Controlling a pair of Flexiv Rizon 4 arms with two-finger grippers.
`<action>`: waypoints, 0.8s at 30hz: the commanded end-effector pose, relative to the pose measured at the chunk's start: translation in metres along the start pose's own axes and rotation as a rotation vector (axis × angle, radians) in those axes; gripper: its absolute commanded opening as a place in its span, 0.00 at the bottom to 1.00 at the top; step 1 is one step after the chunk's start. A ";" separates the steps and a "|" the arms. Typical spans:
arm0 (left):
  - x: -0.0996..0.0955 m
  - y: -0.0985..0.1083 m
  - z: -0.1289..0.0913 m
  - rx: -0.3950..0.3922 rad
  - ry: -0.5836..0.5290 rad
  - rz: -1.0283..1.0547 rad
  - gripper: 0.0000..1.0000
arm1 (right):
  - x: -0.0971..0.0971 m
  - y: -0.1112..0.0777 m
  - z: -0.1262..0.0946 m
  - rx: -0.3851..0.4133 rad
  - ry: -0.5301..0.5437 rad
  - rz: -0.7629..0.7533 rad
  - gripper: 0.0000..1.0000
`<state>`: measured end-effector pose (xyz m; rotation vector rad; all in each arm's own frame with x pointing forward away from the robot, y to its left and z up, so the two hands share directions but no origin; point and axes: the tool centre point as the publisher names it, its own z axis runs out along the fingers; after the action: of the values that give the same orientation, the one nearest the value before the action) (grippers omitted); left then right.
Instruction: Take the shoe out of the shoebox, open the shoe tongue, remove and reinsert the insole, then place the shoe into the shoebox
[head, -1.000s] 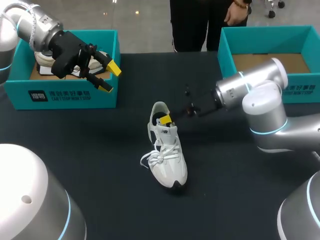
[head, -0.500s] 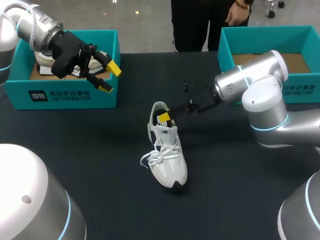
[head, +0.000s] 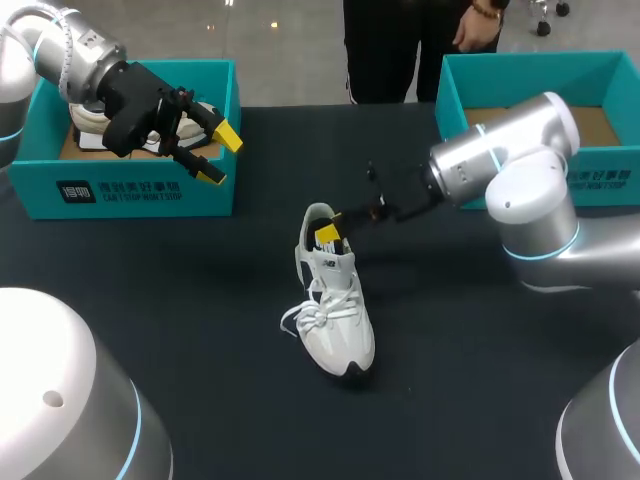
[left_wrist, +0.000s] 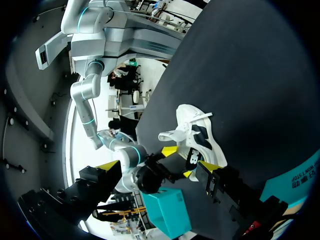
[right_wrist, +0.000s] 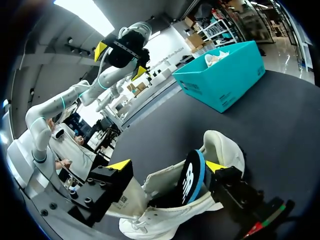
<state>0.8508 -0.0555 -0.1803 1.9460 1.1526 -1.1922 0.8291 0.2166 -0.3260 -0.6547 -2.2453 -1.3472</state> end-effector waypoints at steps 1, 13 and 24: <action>0.000 0.000 0.000 0.000 0.004 0.001 1.00 | 0.000 0.000 0.000 0.002 -0.006 0.002 0.93; 0.000 0.000 0.000 0.000 0.004 0.001 1.00 | 0.003 0.008 -0.005 0.028 -0.040 -0.002 1.00; 0.000 0.000 0.000 0.000 0.004 0.001 1.00 | -0.002 0.015 -0.010 0.033 -0.062 -0.001 1.00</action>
<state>0.8508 -0.0555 -0.1803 1.9460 1.1526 -1.1922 0.8401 0.2125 -0.3133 -0.6915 -2.3086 -1.3119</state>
